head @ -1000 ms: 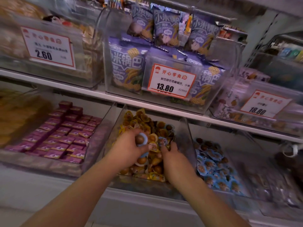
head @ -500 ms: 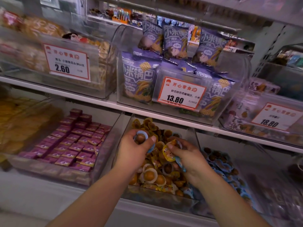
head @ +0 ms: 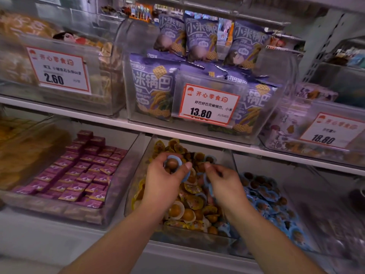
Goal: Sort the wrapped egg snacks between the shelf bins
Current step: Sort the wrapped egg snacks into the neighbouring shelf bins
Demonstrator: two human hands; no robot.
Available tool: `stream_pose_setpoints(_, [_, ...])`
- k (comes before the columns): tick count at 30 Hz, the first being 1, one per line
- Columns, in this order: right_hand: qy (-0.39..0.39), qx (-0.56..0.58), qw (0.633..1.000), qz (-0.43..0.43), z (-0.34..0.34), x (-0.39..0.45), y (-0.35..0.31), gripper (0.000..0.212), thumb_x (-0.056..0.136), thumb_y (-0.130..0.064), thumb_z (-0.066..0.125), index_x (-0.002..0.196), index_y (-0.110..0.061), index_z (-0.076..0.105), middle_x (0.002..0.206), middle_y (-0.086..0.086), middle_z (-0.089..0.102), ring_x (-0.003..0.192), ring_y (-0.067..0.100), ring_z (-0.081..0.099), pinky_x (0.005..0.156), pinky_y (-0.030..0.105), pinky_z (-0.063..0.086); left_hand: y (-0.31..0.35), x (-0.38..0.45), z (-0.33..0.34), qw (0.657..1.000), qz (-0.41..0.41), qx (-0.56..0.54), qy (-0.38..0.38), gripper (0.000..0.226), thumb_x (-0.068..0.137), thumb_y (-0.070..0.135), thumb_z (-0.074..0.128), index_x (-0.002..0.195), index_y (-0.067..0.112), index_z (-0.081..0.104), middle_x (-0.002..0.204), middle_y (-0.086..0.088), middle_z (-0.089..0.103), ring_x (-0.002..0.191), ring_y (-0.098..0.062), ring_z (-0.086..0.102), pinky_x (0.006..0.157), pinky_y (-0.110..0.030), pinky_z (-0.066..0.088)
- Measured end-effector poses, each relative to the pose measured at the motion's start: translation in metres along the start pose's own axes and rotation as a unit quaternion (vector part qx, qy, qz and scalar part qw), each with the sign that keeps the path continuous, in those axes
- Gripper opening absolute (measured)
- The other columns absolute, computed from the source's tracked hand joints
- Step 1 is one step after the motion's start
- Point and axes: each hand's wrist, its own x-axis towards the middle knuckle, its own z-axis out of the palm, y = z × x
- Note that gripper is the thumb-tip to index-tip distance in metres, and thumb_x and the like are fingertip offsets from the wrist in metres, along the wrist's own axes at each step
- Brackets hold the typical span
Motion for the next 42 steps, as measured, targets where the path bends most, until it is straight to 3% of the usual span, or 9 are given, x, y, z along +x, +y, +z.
stream_pose_setpoints(5, [-0.273,0.365,0.870,0.190,-0.006,-0.035,-0.018,0.058,0.095,-0.062,0.044,0.117,-0.016,0.073,0.122,0.010,0.070,0.108,0.026,0.068,0.091,0.041,0.051,0.017,-0.026,0.020,0.995,0.072,0.012,-0.072,0.026,0.083,0.019,0.078,0.102,0.030,0.064,0.089,0.012,0.068,0.085,0.000,0.066,0.069,-0.015,0.053])
stream_pose_setpoints(9, [-0.237,0.433,0.852,0.177,-0.019,-0.047,-0.016,0.040,0.091,-0.049,0.059,0.112,-0.019,0.076,0.123,0.007,0.070,0.115,0.020,0.066,0.100,0.038,0.050,0.024,-0.040,0.032,0.933,0.213,0.244,-0.157,0.045,0.085,0.049,0.052,0.130,0.043,0.049,0.119,0.030,0.050,0.122,0.000,0.040,0.102,-0.037,0.040])
stream_pose_setpoints(16, [-0.278,0.324,0.899,0.098,-0.074,-0.048,-0.006,0.043,0.081,-0.009,0.066,0.124,-0.005,0.064,0.119,0.019,0.065,0.110,0.030,0.061,0.099,0.044,0.045,0.021,-0.044,0.051,0.910,0.193,0.172,-0.324,0.081,0.080,0.062,0.041,0.145,0.048,-0.005,0.156,0.032,-0.009,0.146,0.008,-0.011,0.119,-0.016,0.000])
stream_pose_setpoints(21, [-0.231,0.306,0.922,0.054,-0.121,-0.031,0.011,0.027,0.073,0.000,0.069,0.094,-0.016,0.070,0.090,0.013,0.066,0.080,0.021,0.067,0.067,0.031,0.055,0.015,-0.049,0.071,0.910,0.120,-0.008,-0.398,0.071,0.090,0.056,0.053,0.153,0.044,0.022,0.158,0.014,0.030,0.146,-0.009,0.029,0.116,-0.045,0.031])
stream_pose_setpoints(25, [-0.037,0.145,0.989,-0.010,-0.158,0.012,0.035,0.017,0.081,0.002,0.074,0.091,-0.012,0.071,0.084,0.012,0.071,0.084,0.027,0.071,0.057,0.024,0.053,-0.002,-0.026,0.068,0.938,0.137,0.134,-0.290,0.054,0.086,0.072,0.043,0.136,0.053,0.043,0.125,0.034,0.052,0.118,-0.001,0.055,0.094,-0.029,0.047])
stream_pose_setpoints(30, [-0.041,-0.246,0.968,-0.013,-0.200,0.064,0.080,0.060,0.089,-0.032,0.072,0.144,-0.027,0.047,0.125,-0.009,0.053,0.112,0.006,0.052,0.084,0.010,0.044,-0.023,-0.004,0.054,0.817,0.224,0.420,-0.326,0.026,0.093,0.047,0.055,0.119,0.046,0.058,0.114,0.023,0.058,0.109,-0.006,0.057,0.093,-0.033,0.048])
stream_pose_setpoints(35, [0.127,-0.251,0.953,-0.113,-0.209,0.066,0.092,0.023,0.094,-0.009,0.059,0.106,-0.023,0.072,0.104,0.003,0.075,0.101,0.019,0.069,0.091,0.035,0.054,-0.031,0.005,0.048,0.706,0.219,0.547,-0.393,0.065,0.079,0.080,0.039,0.132,0.046,0.052,0.128,0.021,0.057,0.123,-0.005,0.047,0.107,-0.030,0.027])
stream_pose_setpoints(39, [0.109,-0.131,0.966,-0.194,-0.165,0.035,0.060,0.028,0.089,-0.013,0.059,0.090,-0.039,0.069,0.086,-0.024,0.073,0.084,-0.005,0.067,0.072,0.011,0.051,-0.032,0.017,0.045,0.733,0.208,0.525,-0.379,0.045,0.084,0.059,0.062,0.127,0.049,0.054,0.123,0.018,0.060,0.116,-0.010,0.048,0.099,-0.029,0.036])
stream_pose_setpoints(42, [0.012,-0.199,0.930,-0.310,-0.119,0.005,0.042,0.024,0.087,-0.026,0.056,0.104,-0.029,0.073,0.105,-0.019,0.069,0.104,-0.004,0.061,0.089,0.010,0.045,-0.029,0.021,0.039,0.775,0.192,0.481,-0.363,0.034,0.082,0.047,0.069,0.115,0.046,0.062,0.107,0.016,0.065,0.103,-0.009,0.057,0.089,-0.028,0.045])
